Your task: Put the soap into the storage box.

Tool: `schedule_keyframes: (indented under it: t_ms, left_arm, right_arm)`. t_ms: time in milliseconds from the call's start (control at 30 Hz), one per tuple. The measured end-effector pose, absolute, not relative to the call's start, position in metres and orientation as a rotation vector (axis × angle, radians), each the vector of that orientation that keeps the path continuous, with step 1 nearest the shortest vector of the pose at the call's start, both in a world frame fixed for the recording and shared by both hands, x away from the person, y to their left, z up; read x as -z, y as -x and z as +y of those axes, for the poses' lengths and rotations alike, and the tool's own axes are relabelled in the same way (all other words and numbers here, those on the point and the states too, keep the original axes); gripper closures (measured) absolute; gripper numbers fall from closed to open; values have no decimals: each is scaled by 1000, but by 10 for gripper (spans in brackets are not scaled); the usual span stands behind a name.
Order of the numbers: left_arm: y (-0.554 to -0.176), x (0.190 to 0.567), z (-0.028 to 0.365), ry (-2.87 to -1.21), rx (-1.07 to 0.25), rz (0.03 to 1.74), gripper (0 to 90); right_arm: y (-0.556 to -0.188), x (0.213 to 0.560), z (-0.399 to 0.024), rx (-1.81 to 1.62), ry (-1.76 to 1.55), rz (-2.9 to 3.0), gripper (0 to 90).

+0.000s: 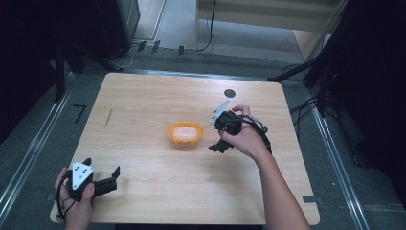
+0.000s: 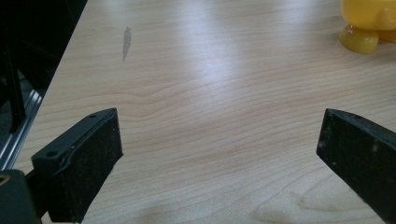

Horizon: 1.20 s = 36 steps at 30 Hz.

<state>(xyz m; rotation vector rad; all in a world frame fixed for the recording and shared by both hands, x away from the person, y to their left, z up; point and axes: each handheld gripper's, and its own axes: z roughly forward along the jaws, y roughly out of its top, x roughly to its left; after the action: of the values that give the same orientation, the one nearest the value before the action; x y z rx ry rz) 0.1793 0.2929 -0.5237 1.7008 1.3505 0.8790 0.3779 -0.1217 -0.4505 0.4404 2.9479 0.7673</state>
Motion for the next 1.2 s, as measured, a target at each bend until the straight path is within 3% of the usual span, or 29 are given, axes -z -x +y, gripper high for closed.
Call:
schedule_keyframes:
  t_ms: [1200]
  left_arm:
    - [-180, 524, 291, -1712, -903, 1372, 4]
  right_arm:
    - [-322, 487, -207, -963, -737, 2773, 0]
